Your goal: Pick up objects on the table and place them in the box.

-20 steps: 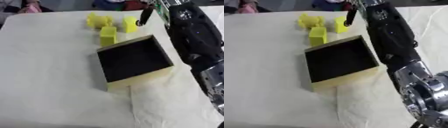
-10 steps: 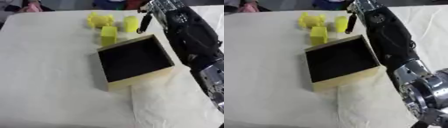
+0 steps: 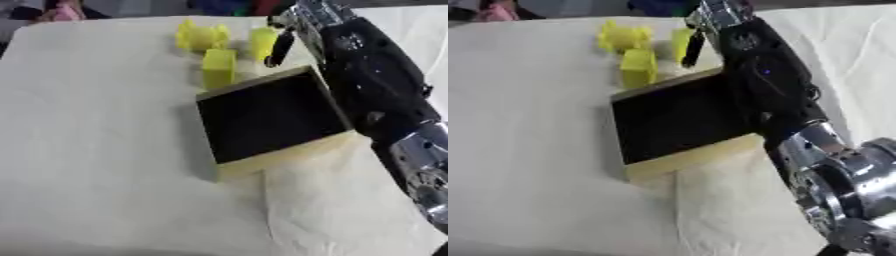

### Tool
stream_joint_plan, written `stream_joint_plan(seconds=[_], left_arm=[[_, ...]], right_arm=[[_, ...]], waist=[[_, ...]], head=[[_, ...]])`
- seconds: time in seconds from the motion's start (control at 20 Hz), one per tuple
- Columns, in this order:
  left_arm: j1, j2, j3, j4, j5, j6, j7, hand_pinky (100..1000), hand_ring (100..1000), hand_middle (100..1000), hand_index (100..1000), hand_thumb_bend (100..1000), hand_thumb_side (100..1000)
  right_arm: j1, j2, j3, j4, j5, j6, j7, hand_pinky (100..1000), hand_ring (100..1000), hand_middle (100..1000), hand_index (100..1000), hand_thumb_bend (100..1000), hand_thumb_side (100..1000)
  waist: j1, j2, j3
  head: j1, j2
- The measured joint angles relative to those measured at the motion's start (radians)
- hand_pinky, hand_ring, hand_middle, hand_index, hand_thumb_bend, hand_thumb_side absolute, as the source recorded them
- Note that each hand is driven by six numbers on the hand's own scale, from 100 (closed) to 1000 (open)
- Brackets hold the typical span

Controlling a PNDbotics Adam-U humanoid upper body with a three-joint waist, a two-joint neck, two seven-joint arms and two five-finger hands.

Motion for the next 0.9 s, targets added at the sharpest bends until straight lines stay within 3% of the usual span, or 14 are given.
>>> stream_joint_plan(seconds=[0.9], left_arm=[[-0.016,0.0,-0.006,0.0,0.003,0.0,-0.004,713,722,746,946,121,632]], right_arm=[[-0.023,0.021,-0.036,-0.036,0.063,0.039,0.015,890,925,932,1000,184,358]], waist=[[-0.001,0.04,0.026]], head=[[-0.016,-0.03]])
